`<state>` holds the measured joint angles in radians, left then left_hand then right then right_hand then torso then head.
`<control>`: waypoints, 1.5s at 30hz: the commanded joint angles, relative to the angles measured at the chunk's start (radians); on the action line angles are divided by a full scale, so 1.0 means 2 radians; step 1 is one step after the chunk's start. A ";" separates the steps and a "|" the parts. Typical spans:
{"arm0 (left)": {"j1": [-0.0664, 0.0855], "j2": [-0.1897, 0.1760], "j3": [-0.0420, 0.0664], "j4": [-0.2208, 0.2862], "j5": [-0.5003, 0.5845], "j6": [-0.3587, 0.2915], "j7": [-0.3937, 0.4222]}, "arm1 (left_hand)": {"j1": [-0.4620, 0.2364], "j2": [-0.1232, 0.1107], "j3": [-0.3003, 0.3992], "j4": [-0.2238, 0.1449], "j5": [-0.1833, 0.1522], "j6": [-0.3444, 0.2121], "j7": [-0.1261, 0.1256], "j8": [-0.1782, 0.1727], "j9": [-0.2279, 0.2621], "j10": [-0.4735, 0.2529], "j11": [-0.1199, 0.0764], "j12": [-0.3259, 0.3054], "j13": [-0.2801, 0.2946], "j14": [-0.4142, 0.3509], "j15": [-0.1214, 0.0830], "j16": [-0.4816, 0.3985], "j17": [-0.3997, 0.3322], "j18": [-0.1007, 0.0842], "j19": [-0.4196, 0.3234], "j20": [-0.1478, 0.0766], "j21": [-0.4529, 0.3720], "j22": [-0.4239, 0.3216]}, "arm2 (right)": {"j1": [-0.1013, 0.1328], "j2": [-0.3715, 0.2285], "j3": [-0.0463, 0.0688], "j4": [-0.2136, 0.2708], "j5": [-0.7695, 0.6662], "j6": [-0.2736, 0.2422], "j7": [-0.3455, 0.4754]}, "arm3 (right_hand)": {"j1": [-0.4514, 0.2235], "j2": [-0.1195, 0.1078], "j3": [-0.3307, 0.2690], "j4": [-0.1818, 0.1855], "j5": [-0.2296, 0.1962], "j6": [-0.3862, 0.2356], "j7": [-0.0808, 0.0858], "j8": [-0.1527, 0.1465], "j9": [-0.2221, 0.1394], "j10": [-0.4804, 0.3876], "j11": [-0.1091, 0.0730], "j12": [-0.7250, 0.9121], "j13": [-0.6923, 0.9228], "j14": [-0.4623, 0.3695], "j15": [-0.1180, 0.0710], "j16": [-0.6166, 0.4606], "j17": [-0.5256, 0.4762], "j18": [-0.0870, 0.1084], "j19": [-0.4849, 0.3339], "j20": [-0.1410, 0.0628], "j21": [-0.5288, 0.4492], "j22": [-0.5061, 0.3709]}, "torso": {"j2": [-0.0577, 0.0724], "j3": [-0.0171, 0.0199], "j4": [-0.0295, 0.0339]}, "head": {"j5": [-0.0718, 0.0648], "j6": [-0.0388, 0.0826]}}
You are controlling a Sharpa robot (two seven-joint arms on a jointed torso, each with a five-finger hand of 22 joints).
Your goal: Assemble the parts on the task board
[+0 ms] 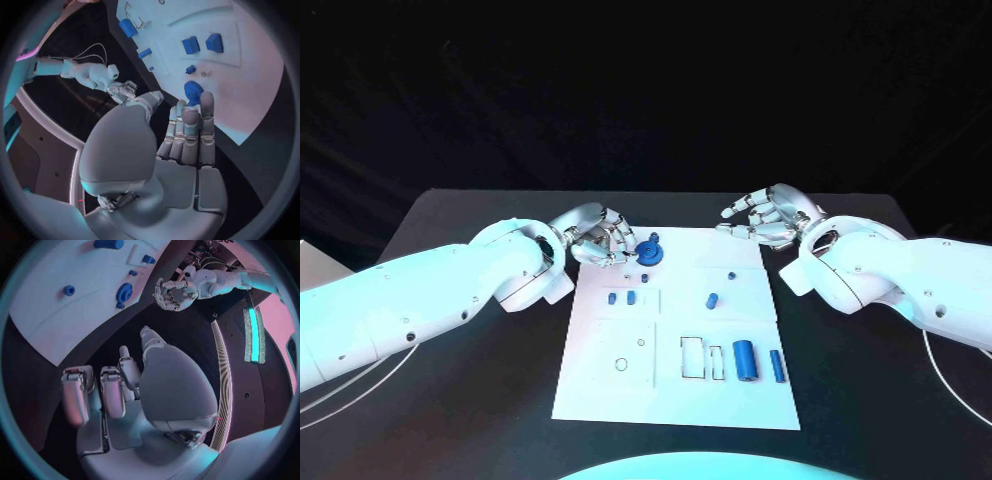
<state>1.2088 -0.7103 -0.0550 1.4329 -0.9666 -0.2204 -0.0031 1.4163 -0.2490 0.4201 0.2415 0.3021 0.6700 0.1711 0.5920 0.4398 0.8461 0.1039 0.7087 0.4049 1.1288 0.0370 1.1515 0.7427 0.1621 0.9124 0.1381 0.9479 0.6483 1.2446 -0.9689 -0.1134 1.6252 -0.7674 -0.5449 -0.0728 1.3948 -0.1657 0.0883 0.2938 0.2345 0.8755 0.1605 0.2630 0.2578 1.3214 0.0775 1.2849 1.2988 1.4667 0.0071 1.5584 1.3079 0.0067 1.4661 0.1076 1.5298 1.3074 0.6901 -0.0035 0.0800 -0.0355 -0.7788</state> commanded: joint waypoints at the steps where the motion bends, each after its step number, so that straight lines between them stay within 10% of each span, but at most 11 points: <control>1: -0.005 0.005 -0.002 -0.001 -0.087 -0.025 0.065 | 0.015 -0.004 0.012 -0.007 -0.002 0.007 0.001 -0.008 -0.012 -0.011 0.003 -0.020 -0.021 -0.022 0.002 -0.017 -0.031 0.010 -0.005 0.002 -0.008 -0.005 | 0.000 0.000 0.000 0.000 -0.003 0.004 0.006 | 0.001 0.003 -0.002 -0.002 0.002 -0.003 0.000 0.002 -0.001 -0.013 0.000 -0.016 -0.014 0.046 -0.002 -0.007 0.109 0.003 0.041 -0.001 -0.007 0.119 | 0.000 -0.0003 0.0000 | 0.000 0.000; 17: -0.018 0.040 -0.011 -0.037 -0.222 0.037 0.039 | 0.029 -0.012 0.031 -0.028 -0.005 0.047 -0.007 -0.051 -0.052 -0.006 0.009 -0.069 -0.081 -0.034 0.007 -0.005 -0.051 0.010 -0.013 0.005 -0.001 0.003 | 0.000 0.001 0.000 0.003 -0.003 0.005 0.005 | 0.003 0.004 -0.002 -0.002 0.002 -0.001 -0.001 0.004 -0.001 -0.028 -0.001 -0.037 -0.033 0.043 -0.003 -0.013 0.099 0.005 0.037 -0.002 -0.017 0.115 | 0.000 -0.0008 -0.0006 | 0.001 0.002; 45: -0.018 0.081 -0.012 -0.071 -0.247 0.068 -0.005 | 0.024 -0.003 0.038 -0.036 -0.007 0.069 -0.012 -0.063 -0.062 0.003 0.006 -0.060 -0.092 0.012 0.005 0.058 0.007 0.011 -0.005 0.005 0.025 0.018 | 0.000 0.003 0.000 0.004 -0.004 0.005 0.005 | 0.003 0.004 -0.002 -0.002 0.002 -0.001 -0.001 0.004 -0.001 -0.028 -0.001 -0.037 -0.033 0.043 -0.003 -0.013 0.099 0.005 0.037 -0.002 -0.017 0.115 | 0.000 -0.0006 -0.0009 | -0.001 0.001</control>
<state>1.1727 -0.5523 -0.0781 1.2918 -1.4492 -0.1117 -0.0008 1.4648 -0.2615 0.4961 0.1729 0.2939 0.8040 0.1460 0.4722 0.3155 0.8493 0.1159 0.5840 0.2220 1.1475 0.0465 1.2634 0.7546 0.1710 0.8973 0.1503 0.9946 0.6842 1.2446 -0.9632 -0.1133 1.6307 -0.7674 -0.5447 -0.0730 1.3949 -0.1658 0.0883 0.2937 0.2345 0.8753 0.1604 0.2670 0.2563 1.2702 0.0752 1.2183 1.2332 1.4667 0.0071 1.5384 1.3074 0.0067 1.4661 0.1076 1.4997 1.3078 0.6907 -0.0052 0.0780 -0.0375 -0.7766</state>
